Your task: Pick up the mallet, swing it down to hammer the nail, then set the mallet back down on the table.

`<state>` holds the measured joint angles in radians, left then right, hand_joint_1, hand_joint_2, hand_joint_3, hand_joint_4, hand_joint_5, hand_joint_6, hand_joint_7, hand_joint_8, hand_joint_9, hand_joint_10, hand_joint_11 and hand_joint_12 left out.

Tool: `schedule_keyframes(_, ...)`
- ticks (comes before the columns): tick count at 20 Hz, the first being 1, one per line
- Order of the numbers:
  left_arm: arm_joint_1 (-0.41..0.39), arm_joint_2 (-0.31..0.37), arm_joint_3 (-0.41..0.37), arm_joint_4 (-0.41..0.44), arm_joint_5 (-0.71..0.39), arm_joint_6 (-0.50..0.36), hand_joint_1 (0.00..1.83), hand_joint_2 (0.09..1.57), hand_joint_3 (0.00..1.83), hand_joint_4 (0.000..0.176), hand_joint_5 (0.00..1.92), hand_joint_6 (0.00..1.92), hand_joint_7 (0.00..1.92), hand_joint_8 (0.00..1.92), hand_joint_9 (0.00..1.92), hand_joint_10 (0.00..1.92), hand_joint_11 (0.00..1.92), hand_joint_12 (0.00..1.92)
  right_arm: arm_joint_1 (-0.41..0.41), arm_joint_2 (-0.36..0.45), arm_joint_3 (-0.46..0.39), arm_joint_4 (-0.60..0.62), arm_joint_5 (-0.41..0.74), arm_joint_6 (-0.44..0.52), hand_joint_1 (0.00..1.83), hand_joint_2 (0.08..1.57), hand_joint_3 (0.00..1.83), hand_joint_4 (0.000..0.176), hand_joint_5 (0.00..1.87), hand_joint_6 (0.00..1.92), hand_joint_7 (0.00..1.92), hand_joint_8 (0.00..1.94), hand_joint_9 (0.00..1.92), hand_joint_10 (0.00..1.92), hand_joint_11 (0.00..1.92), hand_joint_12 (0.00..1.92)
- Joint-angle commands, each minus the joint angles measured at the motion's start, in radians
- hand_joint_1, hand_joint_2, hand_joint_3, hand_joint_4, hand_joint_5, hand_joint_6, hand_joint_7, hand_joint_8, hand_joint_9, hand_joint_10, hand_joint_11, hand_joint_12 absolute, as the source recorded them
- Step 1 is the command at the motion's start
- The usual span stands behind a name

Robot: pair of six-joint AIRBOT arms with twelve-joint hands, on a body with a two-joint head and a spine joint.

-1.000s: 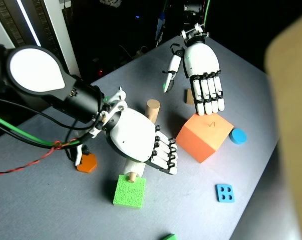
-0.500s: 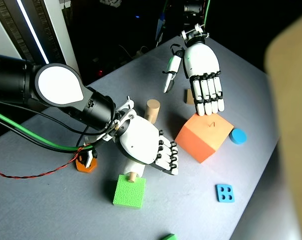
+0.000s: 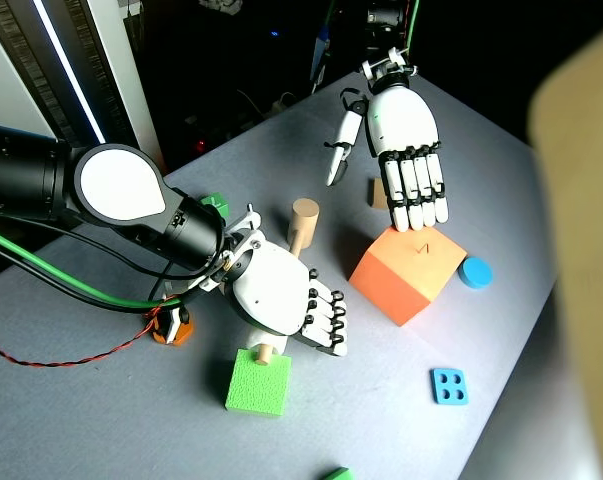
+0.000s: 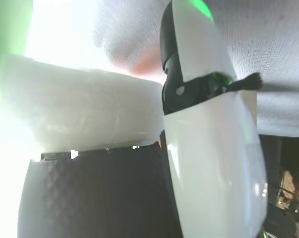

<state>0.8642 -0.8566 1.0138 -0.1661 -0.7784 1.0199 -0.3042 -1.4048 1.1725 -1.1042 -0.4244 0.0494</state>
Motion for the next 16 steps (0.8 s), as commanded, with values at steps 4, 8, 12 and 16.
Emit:
schedule_keyframes(4,-0.009,0.0,-0.001,-0.005,-0.108,-0.002,0.0,1.21,0.0,0.0,0.0,0.0,0.0,0.0,0.0,0.0,0.0,0.0,0.008,0.003,0.0,-0.027,0.029,0.0,1.28,0.99,0.0,0.0,0.0,0.0,0.0,0.0,0.0,0.0,0.0,0.0)
schedule_keyframes(8,-0.009,0.0,-0.001,-0.005,-0.108,-0.002,0.0,1.21,0.0,0.0,0.0,0.0,0.0,0.0,0.0,0.0,0.0,0.0,0.009,0.004,0.0,-0.024,0.034,-0.003,1.3,0.98,0.0,0.0,0.02,0.01,0.01,0.0,0.0,0.0,0.08,0.04)
schedule_keyframes(12,-0.01,0.0,-0.001,-0.005,-0.108,-0.002,0.0,1.21,0.0,0.0,0.03,0.01,0.01,0.0,0.0,0.0,0.0,0.0,0.008,0.005,-0.001,-0.024,0.043,-0.009,1.16,1.01,0.0,0.0,0.42,0.02,0.51,0.03,0.44,0.04,0.0,0.88)
schedule_keyframes(16,-0.009,0.0,-0.001,-0.005,-0.108,-0.002,0.0,1.2,0.0,0.0,0.07,0.01,0.05,0.01,0.0,0.0,0.0,0.0,0.008,0.008,-0.006,-0.024,0.042,-0.013,1.1,1.21,0.0,0.0,0.74,1.08,0.43,1.11,0.38,1.25,0.11,1.5)
